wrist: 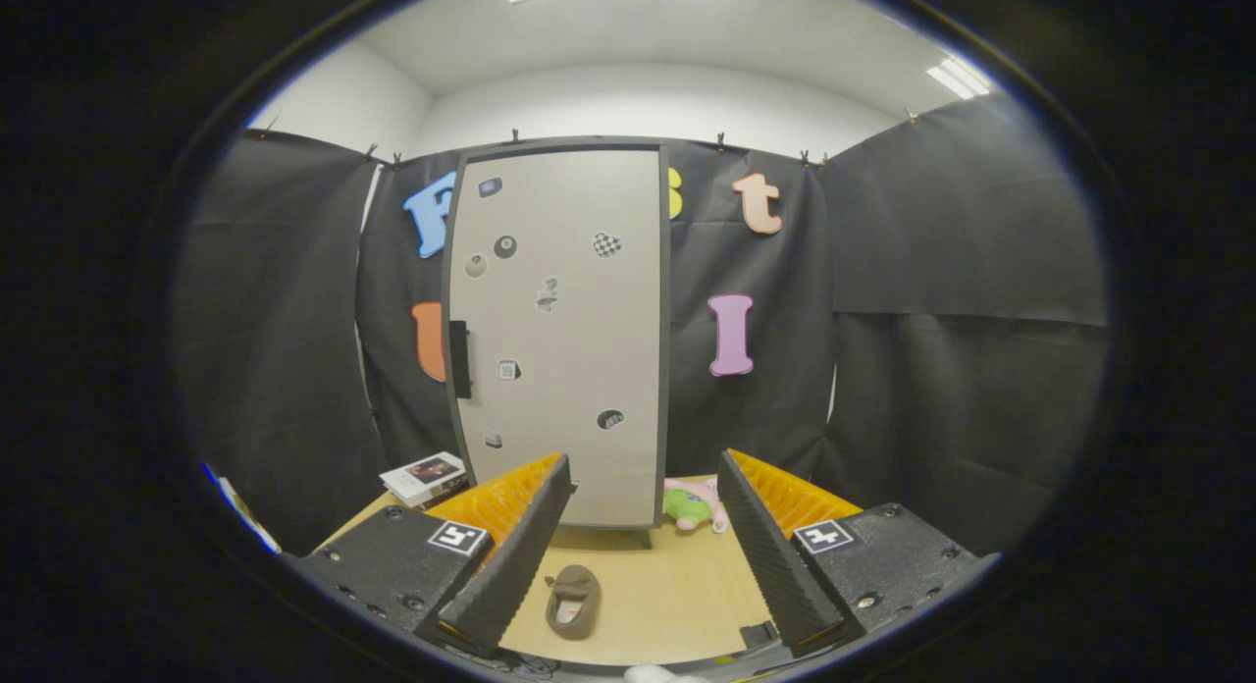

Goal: Open the shoe cabinet door, grab the shoes and put them into the shoe cabinet, then close the shoe cabinet door.

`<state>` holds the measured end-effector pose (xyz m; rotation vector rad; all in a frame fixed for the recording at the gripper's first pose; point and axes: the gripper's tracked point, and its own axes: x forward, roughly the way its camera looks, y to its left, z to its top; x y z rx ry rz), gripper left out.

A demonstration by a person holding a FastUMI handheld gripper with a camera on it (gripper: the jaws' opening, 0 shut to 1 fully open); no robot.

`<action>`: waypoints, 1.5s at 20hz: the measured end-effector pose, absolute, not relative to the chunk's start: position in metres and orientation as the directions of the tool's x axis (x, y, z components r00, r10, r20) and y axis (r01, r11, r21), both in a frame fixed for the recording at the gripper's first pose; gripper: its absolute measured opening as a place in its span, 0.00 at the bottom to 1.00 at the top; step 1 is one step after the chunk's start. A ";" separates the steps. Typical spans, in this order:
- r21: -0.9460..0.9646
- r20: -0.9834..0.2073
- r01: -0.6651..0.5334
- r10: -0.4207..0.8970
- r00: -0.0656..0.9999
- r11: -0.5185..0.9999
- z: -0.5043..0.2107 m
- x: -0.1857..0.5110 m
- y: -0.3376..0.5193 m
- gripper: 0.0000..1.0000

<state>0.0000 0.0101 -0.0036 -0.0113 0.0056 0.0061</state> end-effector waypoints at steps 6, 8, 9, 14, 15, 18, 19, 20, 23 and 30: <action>-0.003 0.008 0.014 -0.014 1.000 1.000 -0.001 0.018 0.030 0.98; -0.004 -0.005 0.018 -0.018 1.000 1.000 -0.003 0.030 0.044 0.99; 0.002 -0.008 0.008 -0.008 1.000 1.000 -0.005 0.036 0.055 0.99; 0.006 -0.016 -0.051 0.051 0.999 0.999 -0.002 0.075 0.113 0.99; 0.011 -0.016 -0.067 0.067 0.998 0.998 -0.002 0.085 0.127 0.99; 0.034 -0.020 -0.142 0.142 0.990 0.989 0.003 0.119 0.170 0.99; 0.038 -0.025 -0.162 0.163 0.986 0.986 0.003 0.131 0.183 0.98; 0.038 -0.023 -0.180 0.181 0.983 0.983 0.006 0.143 0.196 0.99; 0.044 -0.019 -0.225 0.226 0.974 0.973 0.012 0.184 0.233 0.98; 0.092 -0.034 -0.263 0.267 0.963 0.960 0.020 0.272 0.290 0.98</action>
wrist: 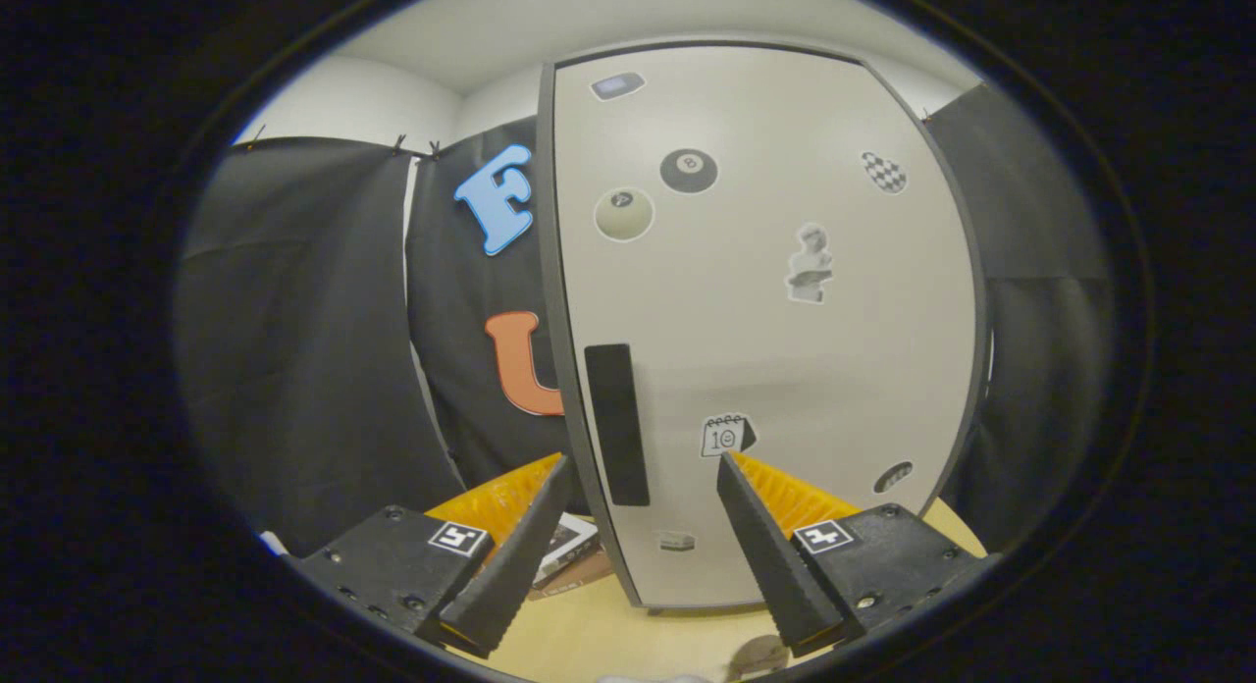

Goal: Open the shoe cabinet door, grab the shoes and put them into the shoe cabinet, then close the shoe cabinet door.

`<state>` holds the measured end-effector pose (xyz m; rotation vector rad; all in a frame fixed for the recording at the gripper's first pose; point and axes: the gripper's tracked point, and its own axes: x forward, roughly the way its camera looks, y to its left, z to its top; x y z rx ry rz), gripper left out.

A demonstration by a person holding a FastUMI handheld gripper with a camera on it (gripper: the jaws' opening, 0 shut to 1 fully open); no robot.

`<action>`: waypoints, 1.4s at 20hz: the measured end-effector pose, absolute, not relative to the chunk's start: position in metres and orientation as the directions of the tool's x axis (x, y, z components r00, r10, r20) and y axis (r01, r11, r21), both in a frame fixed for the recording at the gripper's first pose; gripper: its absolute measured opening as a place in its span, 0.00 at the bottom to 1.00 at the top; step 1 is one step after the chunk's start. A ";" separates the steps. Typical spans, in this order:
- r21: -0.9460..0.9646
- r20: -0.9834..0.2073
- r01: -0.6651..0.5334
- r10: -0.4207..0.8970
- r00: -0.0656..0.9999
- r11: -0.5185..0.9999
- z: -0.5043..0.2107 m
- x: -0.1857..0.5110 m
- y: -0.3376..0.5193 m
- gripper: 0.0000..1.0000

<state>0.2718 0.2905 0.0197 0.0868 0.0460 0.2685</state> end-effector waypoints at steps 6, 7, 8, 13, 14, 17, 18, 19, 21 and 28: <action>0.097 -0.065 -0.256 0.262 0.963 0.962 0.015 0.323 0.311 0.88; 0.096 -0.069 -0.256 0.263 0.962 0.962 0.014 0.327 0.313 0.85; 0.091 -0.071 -0.251 0.258 0.964 0.964 0.014 0.331 0.314 0.82; 0.082 -0.074 -0.223 0.229 0.971 0.971 0.012 0.340 0.314 0.49; 0.066 -0.077 -0.221 0.226 0.971 0.973 0.012 0.341 0.313 0.46; 0.065 -0.082 -0.244 0.249 0.965 0.968 0.011 0.340 0.311 0.37; 0.064 -0.084 -0.254 0.259 0.962 0.965 0.012 0.339 0.311 0.36; 0.061 -0.088 -0.264 0.268 0.959 0.963 0.011 0.337 0.310 0.35; 0.054 -0.088 -0.280 0.284 0.955 0.959 0.010 0.333 0.308 0.33; 0.046 -0.085 -0.334 0.337 0.938 0.941 0.008 0.293 0.297 0.29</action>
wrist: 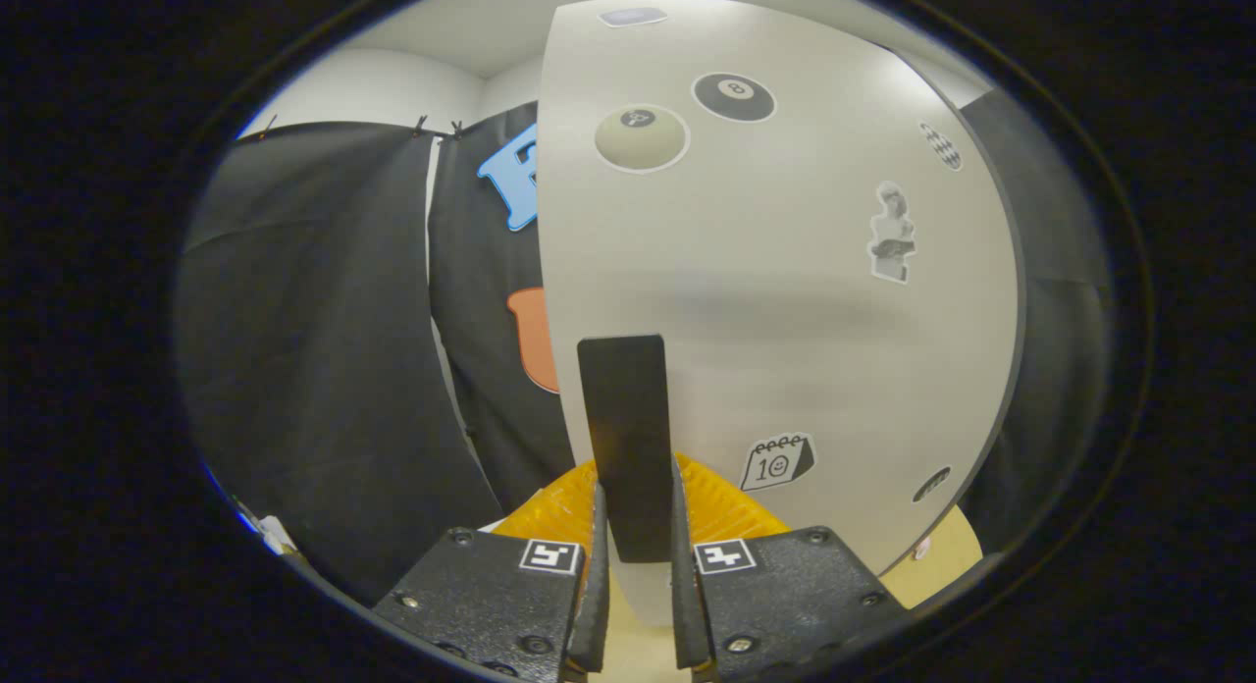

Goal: Open the shoe cabinet door, grab the shoes and put them into the shoe cabinet, then close the shoe cabinet door.

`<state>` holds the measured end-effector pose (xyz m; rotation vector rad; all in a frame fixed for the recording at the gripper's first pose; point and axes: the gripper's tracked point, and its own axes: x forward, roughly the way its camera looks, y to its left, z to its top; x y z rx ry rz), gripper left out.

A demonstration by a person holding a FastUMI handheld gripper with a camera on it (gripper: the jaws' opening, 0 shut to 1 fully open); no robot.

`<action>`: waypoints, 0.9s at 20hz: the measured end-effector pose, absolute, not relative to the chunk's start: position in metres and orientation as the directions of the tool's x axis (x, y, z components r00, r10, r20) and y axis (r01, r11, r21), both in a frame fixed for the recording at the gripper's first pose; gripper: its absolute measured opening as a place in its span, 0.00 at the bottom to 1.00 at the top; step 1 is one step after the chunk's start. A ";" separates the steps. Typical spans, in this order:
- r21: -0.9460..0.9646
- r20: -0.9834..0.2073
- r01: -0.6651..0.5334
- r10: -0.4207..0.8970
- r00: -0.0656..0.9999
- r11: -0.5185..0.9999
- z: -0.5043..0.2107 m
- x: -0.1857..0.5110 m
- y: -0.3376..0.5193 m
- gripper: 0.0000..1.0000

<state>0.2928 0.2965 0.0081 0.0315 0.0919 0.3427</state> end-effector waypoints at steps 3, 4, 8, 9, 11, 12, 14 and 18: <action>0.046 -0.084 -0.336 0.339 0.937 0.941 0.006 0.276 0.286 0.29; 0.048 -0.084 -0.335 0.338 0.937 0.941 0.008 0.269 0.282 0.29; 0.044 -0.077 -0.310 0.312 0.947 0.950 0.004 0.249 0.266 0.28; 0.047 -0.076 -0.302 0.305 0.949 0.952 0.004 0.243 0.261 0.28; 0.052 -0.075 -0.288 0.291 0.954 0.956 0.003 0.234 0.250 0.27; 0.050 -0.073 -0.277 0.281 0.957 0.959 0.004 0.230 0.244 0.27; 0.047 -0.069 -0.258 0.261 0.963 0.965 0.003 0.220 0.231 0.26; 0.044 -0.066 -0.230 0.233 0.970 0.972 0.002 0.207 0.207 0.24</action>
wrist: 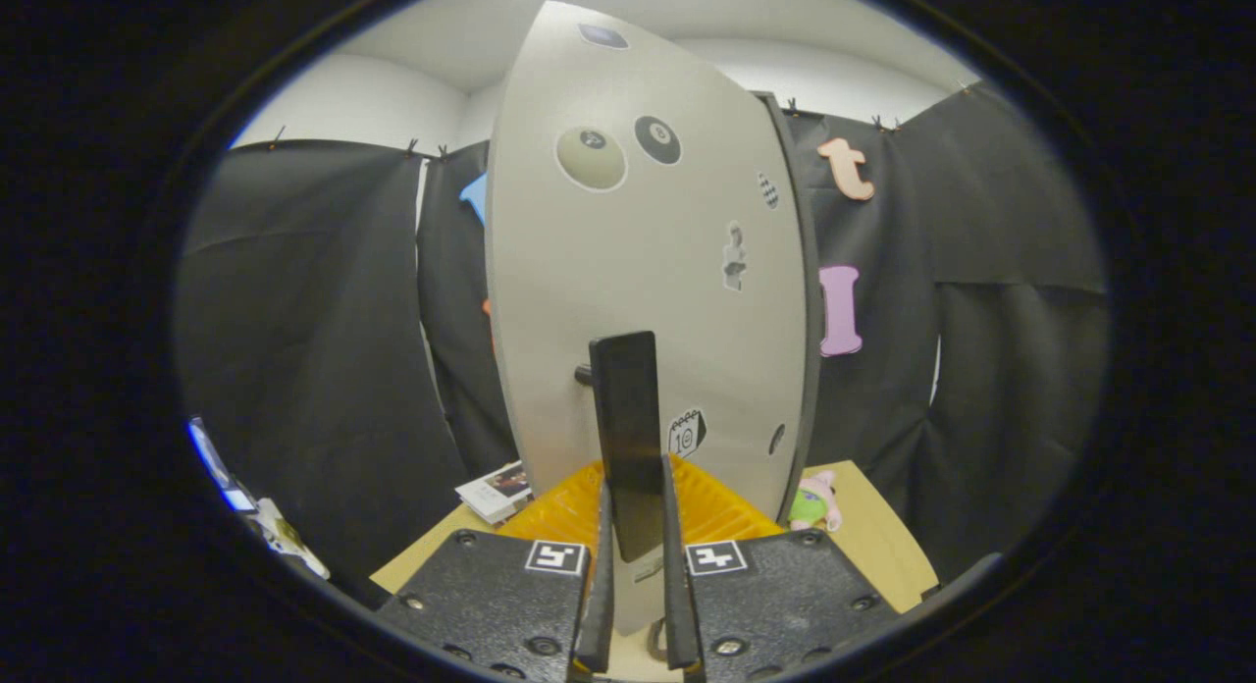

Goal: Open the shoe cabinet door, grab the shoes and put them into the shoe cabinet, then close the shoe cabinet door.

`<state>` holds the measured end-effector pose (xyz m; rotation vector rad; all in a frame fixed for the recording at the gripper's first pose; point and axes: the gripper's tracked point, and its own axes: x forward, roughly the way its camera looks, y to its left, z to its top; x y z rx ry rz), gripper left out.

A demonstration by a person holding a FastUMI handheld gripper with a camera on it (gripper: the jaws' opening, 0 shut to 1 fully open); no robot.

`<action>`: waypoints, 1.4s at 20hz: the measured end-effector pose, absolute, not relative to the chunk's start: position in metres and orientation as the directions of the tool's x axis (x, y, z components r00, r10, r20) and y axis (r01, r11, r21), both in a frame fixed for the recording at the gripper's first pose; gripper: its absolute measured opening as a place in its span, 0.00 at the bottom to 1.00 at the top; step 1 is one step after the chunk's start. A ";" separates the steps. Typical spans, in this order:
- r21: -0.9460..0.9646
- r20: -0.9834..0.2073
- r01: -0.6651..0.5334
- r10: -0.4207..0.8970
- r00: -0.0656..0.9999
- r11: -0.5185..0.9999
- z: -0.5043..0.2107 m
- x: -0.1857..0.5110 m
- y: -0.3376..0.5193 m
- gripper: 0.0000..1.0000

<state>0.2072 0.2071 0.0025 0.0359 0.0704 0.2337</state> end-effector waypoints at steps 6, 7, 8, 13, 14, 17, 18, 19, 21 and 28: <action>0.041 -0.078 -0.176 0.179 0.981 0.983 0.002 0.199 0.172 0.18; 0.032 -0.078 -0.166 0.168 0.983 0.986 0.001 0.198 0.166 0.16; 0.018 -0.077 -0.160 0.161 0.984 0.987 0.002 0.196 0.160 0.14; 0.015 -0.082 -0.129 0.130 0.988 0.991 0.003 0.194 0.126 0.09; 0.013 -0.081 -0.119 0.120 0.989 0.993 0.003 0.194 0.119 0.08; 0.000 -0.074 -0.080 0.080 0.994 0.997 0.008 0.201 0.085 0.06; 0.000 -0.072 -0.074 0.074 0.995 0.997 0.007 0.202 0.076 0.04; 0.008 -0.070 -0.069 0.069 0.995 0.998 0.007 0.204 0.068 0.04; 0.033 -0.071 -0.075 0.077 0.994 0.997 0.008 0.207 0.057 0.04; -0.007 -0.074 -0.074 0.073 0.995 0.997 0.006 0.201 0.051 0.05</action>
